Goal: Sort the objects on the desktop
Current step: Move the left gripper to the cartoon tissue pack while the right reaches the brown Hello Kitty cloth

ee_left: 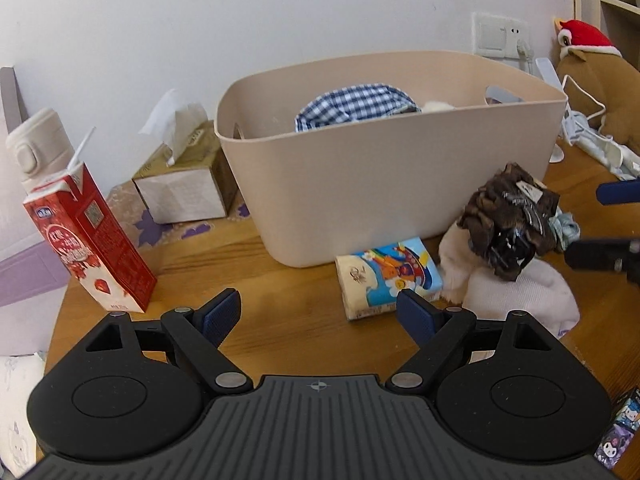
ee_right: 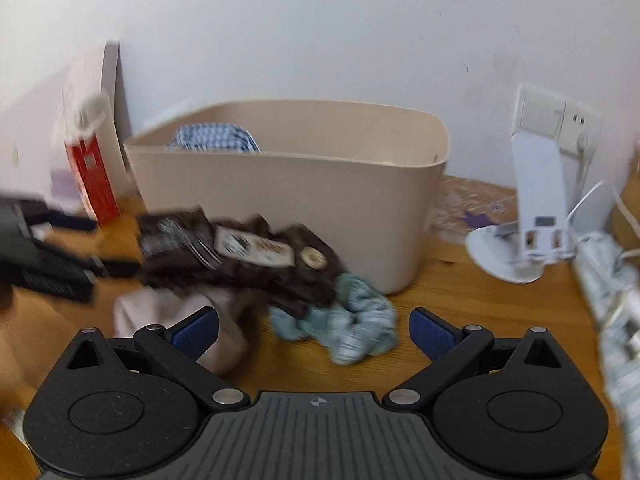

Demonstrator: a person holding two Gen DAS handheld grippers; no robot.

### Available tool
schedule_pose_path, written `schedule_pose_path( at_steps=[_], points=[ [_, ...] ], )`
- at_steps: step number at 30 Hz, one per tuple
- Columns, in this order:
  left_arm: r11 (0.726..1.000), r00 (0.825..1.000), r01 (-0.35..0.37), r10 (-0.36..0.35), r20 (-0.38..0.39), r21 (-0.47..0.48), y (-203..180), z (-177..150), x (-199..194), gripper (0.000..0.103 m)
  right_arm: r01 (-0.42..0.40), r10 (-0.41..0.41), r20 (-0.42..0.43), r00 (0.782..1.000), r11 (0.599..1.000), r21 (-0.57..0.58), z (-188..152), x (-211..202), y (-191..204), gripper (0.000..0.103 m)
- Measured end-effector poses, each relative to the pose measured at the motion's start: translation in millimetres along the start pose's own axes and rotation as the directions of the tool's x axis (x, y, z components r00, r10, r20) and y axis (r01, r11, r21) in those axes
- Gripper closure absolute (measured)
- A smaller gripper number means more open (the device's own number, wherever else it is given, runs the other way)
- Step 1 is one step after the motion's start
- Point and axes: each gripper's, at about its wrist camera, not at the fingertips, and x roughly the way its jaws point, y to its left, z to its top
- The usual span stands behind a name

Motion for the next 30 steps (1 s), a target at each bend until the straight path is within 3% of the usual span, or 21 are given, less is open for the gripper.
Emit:
schedule_pose_path(
  at_steps=[6, 15, 18, 21, 30],
  points=[
    [1.000, 1.000, 0.023, -0.023, -0.002, -0.011, -3, -5, 3, 0.016, -0.078, 0.062, 0.099, 0.993, 0.983, 0.167, 24, -5, 6, 0.000],
    [0.999, 0.999, 0.050, -0.050, -0.009, -0.011, -10, -8, 4, 0.016, 0.006, -0.005, 0.038, 0.999, 1.000, -0.009, 42, 28, 62, 0.000],
    [0.999, 0.999, 0.053, -0.053, -0.008, -0.010, -9, -8, 2, 0.016, 0.099, -0.096, 0.035, 0.995, 0.989, -0.112, 35, 36, 74, 0.000],
    [0.998, 0.998, 0.059, -0.059, -0.002, -0.013, -8, -9, -1, 0.016, 0.170, -0.163, 0.052, 0.985, 0.970, -0.174, 26, 33, 69, 0.000],
    [0.996, 0.996, 0.090, -0.090, 0.006, -0.009, -15, -10, -2, 0.016, 0.259, -0.260, 0.013, 0.966, 0.957, -0.133, 1, 2, 13, 0.000]
  ],
)
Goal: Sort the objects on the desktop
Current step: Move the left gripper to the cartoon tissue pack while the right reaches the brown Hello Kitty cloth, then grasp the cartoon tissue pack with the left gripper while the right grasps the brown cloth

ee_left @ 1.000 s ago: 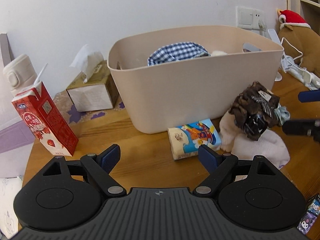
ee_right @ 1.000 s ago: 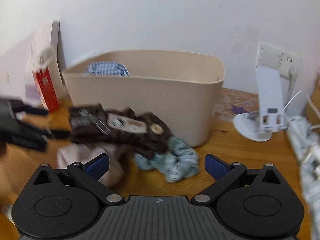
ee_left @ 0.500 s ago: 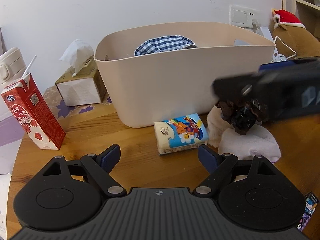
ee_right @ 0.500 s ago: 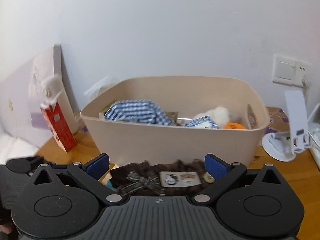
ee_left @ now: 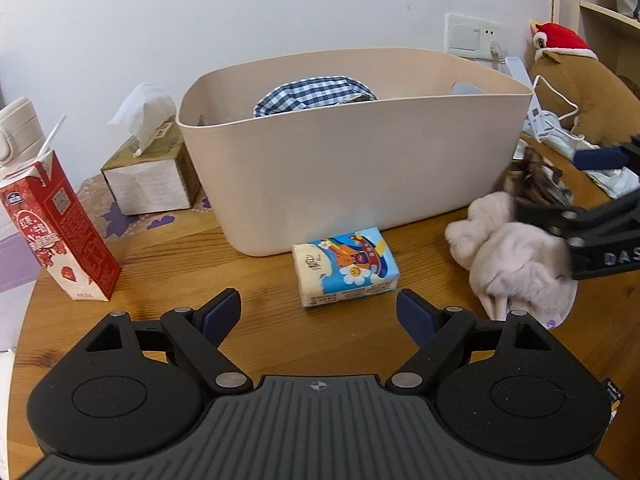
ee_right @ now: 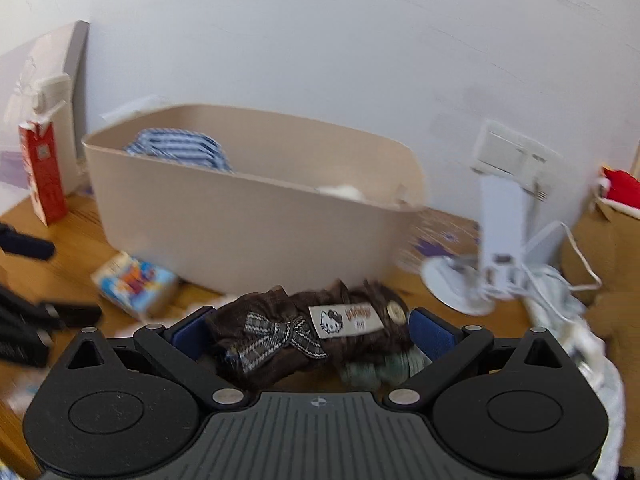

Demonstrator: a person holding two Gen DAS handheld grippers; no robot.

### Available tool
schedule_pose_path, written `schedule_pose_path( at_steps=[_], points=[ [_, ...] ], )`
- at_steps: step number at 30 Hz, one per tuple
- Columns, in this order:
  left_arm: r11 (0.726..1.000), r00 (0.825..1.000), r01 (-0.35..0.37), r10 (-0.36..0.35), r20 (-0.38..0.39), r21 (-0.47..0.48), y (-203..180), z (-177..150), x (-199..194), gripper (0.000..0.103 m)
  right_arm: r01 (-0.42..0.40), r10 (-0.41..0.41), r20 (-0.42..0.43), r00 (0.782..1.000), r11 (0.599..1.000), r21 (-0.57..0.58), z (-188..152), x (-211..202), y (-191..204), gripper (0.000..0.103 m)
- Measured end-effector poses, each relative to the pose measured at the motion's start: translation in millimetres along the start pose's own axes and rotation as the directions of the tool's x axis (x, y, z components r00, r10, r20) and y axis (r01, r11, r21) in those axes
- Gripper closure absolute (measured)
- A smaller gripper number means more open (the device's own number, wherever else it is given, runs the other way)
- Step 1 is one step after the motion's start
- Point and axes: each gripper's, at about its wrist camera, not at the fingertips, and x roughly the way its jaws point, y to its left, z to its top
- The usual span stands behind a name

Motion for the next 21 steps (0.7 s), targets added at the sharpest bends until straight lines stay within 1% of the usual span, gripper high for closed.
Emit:
schedule_pose_path(
  at_steps=[4, 10, 13, 16, 18, 21],
  points=[
    [1.000, 1.000, 0.004, -0.004, -0.002, -0.012, -4, 3, 5, 0.016, 0.036, -0.036, -0.039, 0.999, 0.999, 0.012, -16, 1, -21, 0.000],
    [1.000, 1.000, -0.005, 0.005, -0.013, -0.028, -9, 6, 16, 0.016, 0.022, -0.017, -0.062, 0.998, 0.996, 0.082, -31, 2, -46, 0.000],
    [0.998, 1.000, -0.014, 0.013, -0.016, -0.053, -8, 8, 22, 0.016, 0.011, -0.006, -0.050, 0.999, 0.994, 0.105, -33, 2, -48, 0.000],
    [0.995, 1.000, -0.020, 0.019, -0.017, -0.100, -5, 11, 29, 0.016, 0.002, 0.002, -0.035, 0.999, 0.994, 0.108, -31, 5, -42, 0.000],
    [0.991, 1.000, -0.003, 0.001, -0.017, -0.135, -2, 13, 34, 0.015, 0.001, 0.003, -0.031, 1.000, 0.992, 0.127, -30, 9, -39, 0.000],
    [0.986, 0.999, 0.031, -0.034, -0.017, -0.164, -3, 16, 38, 0.015, -0.007, 0.013, -0.043, 0.999, 0.988, 0.153, -30, 21, -33, 0.000]
  ],
)
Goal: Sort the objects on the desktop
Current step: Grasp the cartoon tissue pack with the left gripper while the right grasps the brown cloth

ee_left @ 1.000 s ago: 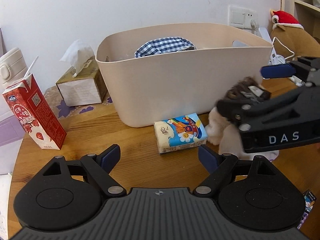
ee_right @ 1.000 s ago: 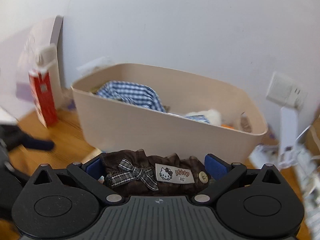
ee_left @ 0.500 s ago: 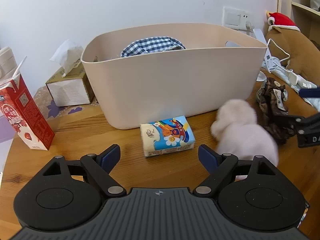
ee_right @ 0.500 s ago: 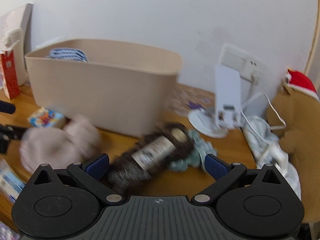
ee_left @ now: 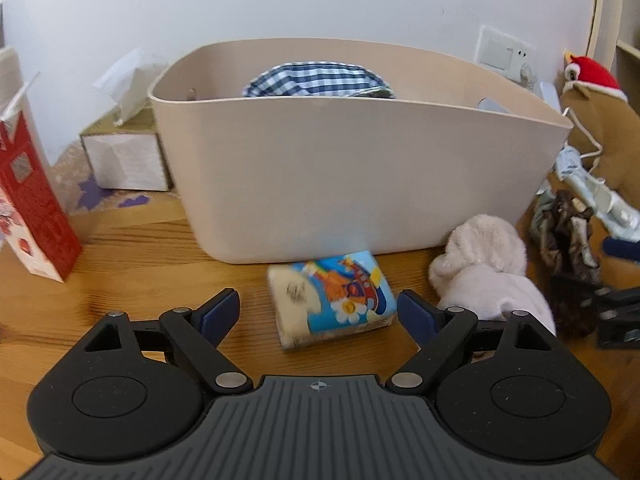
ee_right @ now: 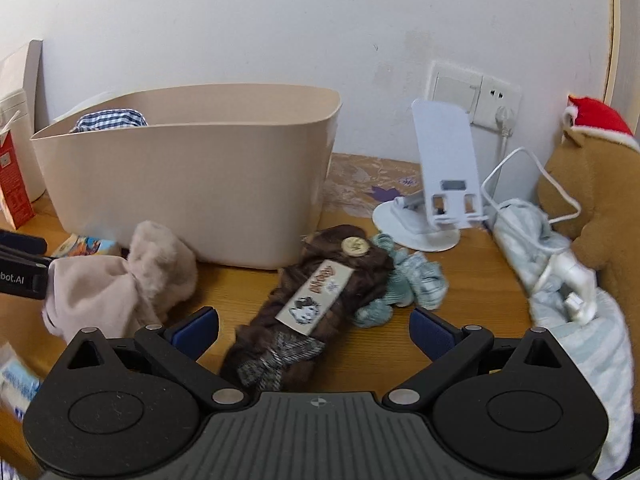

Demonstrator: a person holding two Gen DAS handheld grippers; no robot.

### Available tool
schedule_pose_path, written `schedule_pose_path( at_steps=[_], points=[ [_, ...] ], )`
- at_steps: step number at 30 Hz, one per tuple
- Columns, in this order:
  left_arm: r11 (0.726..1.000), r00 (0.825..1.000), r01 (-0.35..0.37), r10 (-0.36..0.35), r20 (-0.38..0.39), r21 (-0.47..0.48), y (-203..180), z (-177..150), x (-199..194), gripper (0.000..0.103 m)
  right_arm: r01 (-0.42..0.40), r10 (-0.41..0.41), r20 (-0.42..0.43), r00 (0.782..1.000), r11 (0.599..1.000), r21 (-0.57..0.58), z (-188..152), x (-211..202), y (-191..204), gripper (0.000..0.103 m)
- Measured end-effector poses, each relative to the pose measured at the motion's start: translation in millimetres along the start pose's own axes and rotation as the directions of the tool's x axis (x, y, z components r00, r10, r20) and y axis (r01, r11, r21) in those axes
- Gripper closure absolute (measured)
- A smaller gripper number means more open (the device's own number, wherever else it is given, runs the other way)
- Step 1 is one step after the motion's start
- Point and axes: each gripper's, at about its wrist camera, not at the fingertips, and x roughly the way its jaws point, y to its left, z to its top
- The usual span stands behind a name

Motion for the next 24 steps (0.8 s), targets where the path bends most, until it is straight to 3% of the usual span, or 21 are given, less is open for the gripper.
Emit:
schedule_pose_path(
  at_steps=[6, 12, 16, 19, 24],
  points=[
    [1.000, 1.000, 0.011, -0.011, 0.013, -0.026, -5, 5, 4, 0.015, 0.023, -0.023, -0.027, 0.999, 1.000, 0.004, -5, 21, 6, 0.001],
    [0.999, 1.000, -0.007, 0.006, -0.020, -0.048, -5, 6, 20, 0.015, 0.013, -0.012, -0.019, 1.000, 0.998, 0.056, -4, 22, -4, 0.020],
    [0.999, 0.999, -0.033, 0.033, -0.016, -0.001, -10, 2, 19, 0.018, -0.002, 0.002, -0.011, 1.000, 0.998, 0.058, -6, 17, -5, 0.044],
    [0.998, 0.998, -0.064, 0.064, -0.015, 0.024, -13, 0, 14, 0.035, -0.008, 0.008, -0.007, 1.000, 0.997, 0.074, -6, 12, -7, 0.063],
    [0.998, 0.998, -0.049, 0.050, -0.023, 0.040, -11, -3, 8, 0.038, -0.062, 0.064, -0.011, 0.998, 0.993, 0.101, -8, 7, -11, 0.070]
  ],
)
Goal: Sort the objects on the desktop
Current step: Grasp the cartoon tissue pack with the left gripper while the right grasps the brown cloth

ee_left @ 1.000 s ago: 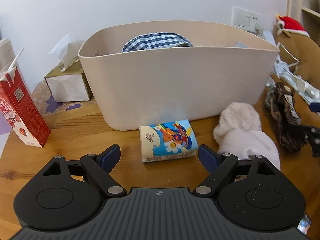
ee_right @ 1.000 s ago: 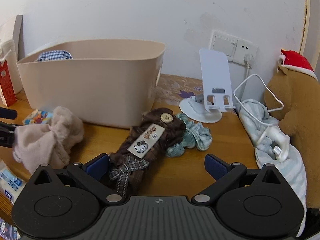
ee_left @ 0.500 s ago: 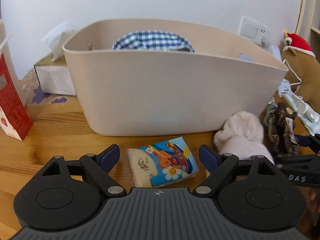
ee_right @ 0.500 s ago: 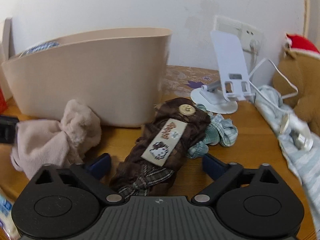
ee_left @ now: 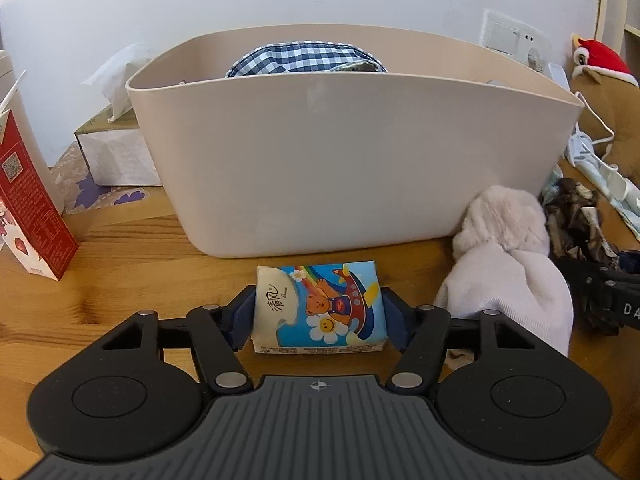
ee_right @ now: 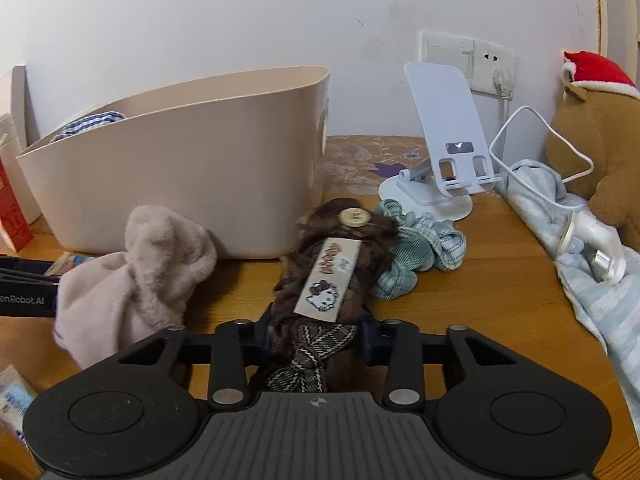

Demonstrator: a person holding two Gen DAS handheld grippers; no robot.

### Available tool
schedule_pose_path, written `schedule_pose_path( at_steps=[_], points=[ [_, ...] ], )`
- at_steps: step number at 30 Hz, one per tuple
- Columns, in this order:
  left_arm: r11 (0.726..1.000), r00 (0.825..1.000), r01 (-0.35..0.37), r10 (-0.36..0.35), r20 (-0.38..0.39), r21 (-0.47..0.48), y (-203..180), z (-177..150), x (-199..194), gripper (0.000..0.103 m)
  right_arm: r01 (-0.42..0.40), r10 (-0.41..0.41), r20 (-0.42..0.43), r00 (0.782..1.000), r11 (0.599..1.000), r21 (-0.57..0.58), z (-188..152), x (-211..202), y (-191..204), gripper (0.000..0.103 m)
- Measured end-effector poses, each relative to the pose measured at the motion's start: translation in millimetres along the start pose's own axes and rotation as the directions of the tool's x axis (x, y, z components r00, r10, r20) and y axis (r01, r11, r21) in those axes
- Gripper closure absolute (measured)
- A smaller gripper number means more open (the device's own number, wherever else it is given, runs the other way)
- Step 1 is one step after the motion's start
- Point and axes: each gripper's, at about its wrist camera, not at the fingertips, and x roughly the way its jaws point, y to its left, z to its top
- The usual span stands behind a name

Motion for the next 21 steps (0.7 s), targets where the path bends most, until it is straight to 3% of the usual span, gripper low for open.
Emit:
schedule_pose_path(
  at_steps=[11, 21],
  points=[
    [1.000, 1.000, 0.012, -0.012, 0.003, 0.004, 4, -10, -19, 0.039, -0.093, 0.093, 0.004, 0.996, 0.995, 0.041, -6, -21, 0, 0.072],
    [0.998, 0.998, 0.024, -0.027, 0.049, 0.052, 12, -11, -56, 0.039, -0.092, 0.093, 0.052, 0.994, 0.996, -0.023, -8, -51, 1, 0.072]
  ],
)
